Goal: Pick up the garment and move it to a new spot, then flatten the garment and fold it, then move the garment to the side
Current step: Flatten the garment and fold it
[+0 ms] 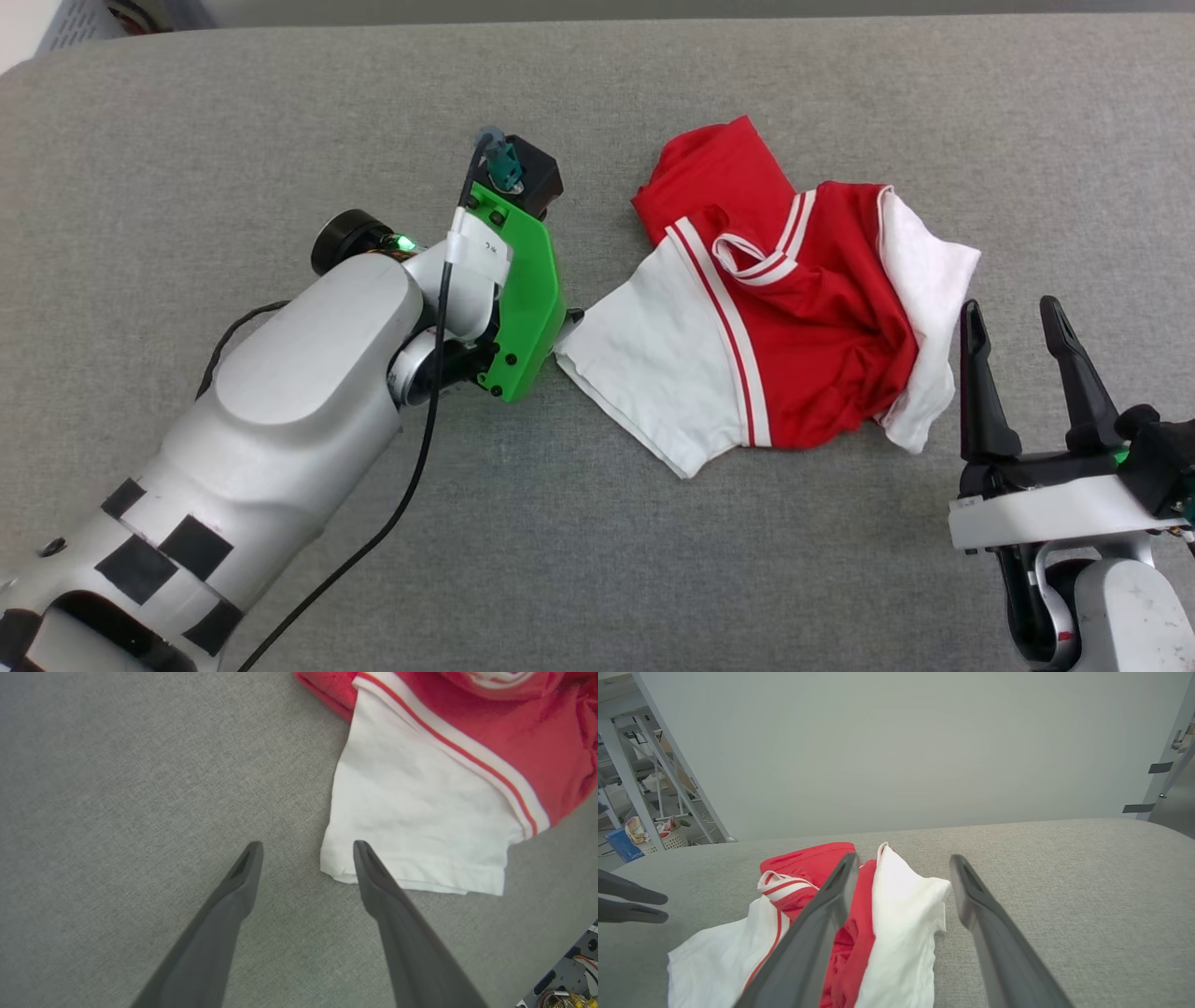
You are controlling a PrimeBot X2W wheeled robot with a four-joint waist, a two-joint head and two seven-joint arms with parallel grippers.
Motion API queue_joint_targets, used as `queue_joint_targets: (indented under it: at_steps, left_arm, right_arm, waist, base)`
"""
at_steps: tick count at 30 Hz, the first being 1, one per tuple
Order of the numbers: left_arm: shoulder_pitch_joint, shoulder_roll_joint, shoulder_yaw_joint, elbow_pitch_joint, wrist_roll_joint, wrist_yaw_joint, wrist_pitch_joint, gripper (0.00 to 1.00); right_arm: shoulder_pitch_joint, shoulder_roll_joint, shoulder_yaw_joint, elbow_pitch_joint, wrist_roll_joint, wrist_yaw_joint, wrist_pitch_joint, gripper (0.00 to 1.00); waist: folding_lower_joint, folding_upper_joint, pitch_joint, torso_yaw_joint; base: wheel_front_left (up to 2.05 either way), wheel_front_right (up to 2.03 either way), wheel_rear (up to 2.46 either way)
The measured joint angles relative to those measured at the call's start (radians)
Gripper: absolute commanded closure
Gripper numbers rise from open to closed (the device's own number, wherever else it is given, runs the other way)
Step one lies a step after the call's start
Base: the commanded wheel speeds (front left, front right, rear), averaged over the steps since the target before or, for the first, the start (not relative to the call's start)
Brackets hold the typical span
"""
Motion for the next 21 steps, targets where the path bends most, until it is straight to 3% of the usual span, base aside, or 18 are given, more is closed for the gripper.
queue_joint_targets:
  at_steps: [7, 14, 15, 16, 21]
  left_arm:
    - [-0.030, -0.021, -0.109, 0.066, -0.038, 0.000, 0.004, 0.00]
    - [-0.085, 0.003, -0.222, 0.094, -0.053, 0.000, 0.016, 0.00]
    - [-0.089, 0.003, -0.230, 0.095, -0.065, 0.000, 0.007, 0.69]
    - [-0.089, 0.005, -0.235, 0.095, -0.073, 0.000, -0.011, 1.00]
    - [-0.083, 0.011, -0.253, 0.090, -0.110, 0.000, -0.158, 1.00]
  right_arm:
    - [-0.031, 0.000, 0.009, -0.003, 0.009, 0.000, 0.000, 0.00]
    - [-0.035, 0.000, 0.005, -0.003, 0.011, 0.000, 0.000, 0.00]
    - [-0.035, 0.000, 0.003, -0.003, 0.011, 0.000, 0.000, 0.00]
    - [-0.035, 0.000, -0.001, -0.002, 0.011, 0.000, 0.000, 0.00]
    - [-0.033, 0.000, -0.012, 0.000, 0.008, 0.000, 0.000, 0.00]
  waist:
    - [0.0000, 0.0000, 0.056, -0.042]
    - [0.0000, 0.0000, 0.095, -0.077]
    - [0.0000, 0.0000, 0.097, -0.079]
    - [0.0000, 0.0000, 0.096, -0.080]
    - [0.0000, 0.0000, 0.073, -0.074]
  base:
    - [0.00, 0.00, 0.00]
    - [0.00, 0.00, 0.00]
    - [0.00, 0.00, 0.00]
    - [0.00, 0.00, 0.00]
    - [0.00, 0.00, 0.00]
